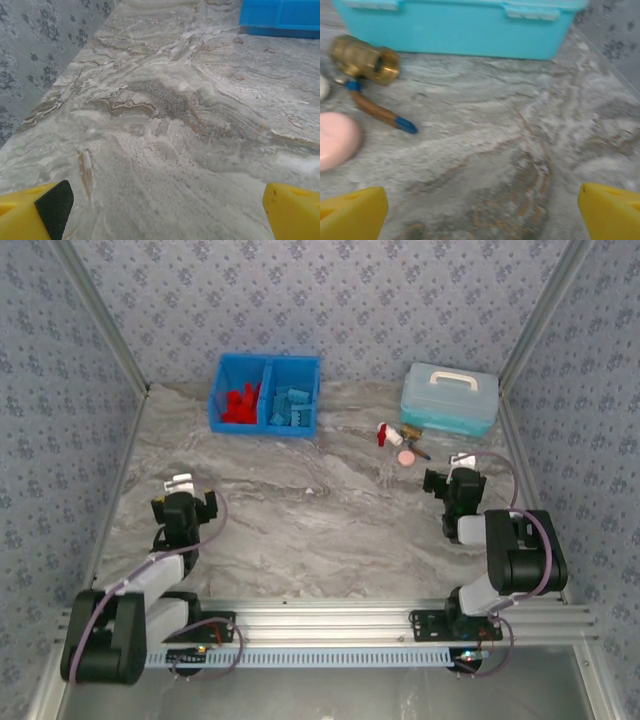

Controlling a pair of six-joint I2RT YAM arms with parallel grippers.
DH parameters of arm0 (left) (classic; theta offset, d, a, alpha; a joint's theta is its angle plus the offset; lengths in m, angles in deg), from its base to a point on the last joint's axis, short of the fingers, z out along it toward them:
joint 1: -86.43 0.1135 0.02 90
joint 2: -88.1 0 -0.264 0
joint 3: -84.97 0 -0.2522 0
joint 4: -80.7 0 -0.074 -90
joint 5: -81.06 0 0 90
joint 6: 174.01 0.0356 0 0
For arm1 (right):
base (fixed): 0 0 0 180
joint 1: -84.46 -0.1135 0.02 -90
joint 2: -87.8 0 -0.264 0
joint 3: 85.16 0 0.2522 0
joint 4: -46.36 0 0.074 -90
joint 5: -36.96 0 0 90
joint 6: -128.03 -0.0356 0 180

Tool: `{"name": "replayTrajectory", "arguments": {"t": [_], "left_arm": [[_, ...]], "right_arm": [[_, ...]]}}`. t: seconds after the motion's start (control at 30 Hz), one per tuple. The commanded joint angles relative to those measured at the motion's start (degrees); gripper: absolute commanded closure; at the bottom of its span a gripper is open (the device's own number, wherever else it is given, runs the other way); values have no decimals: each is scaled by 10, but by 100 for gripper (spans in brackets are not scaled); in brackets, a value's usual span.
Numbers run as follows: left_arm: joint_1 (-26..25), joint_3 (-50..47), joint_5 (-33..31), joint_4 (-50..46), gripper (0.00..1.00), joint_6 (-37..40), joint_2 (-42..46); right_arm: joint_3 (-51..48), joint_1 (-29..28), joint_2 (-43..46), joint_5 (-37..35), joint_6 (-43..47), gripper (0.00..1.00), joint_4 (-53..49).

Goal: Sort the legos into containers by color

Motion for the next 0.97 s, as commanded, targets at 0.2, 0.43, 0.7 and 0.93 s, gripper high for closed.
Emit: {"name": "replayTrajectory", "arguments": {"t": [0.2, 0.43, 0.7, 0.93], "left_arm": [[37, 105, 132, 195, 1, 6, -239], [40, 113, 131, 181, 1, 3, -239], [39, 114, 131, 177, 1, 3, -238], [39, 114, 131, 177, 1, 3, -238]], "right_arm": [[12, 16, 2, 96, 24, 0, 6], [13, 16, 2, 99, 25, 0, 5], [17, 15, 1, 103, 26, 0, -1], [12, 17, 2, 105, 26, 0, 7]]}}
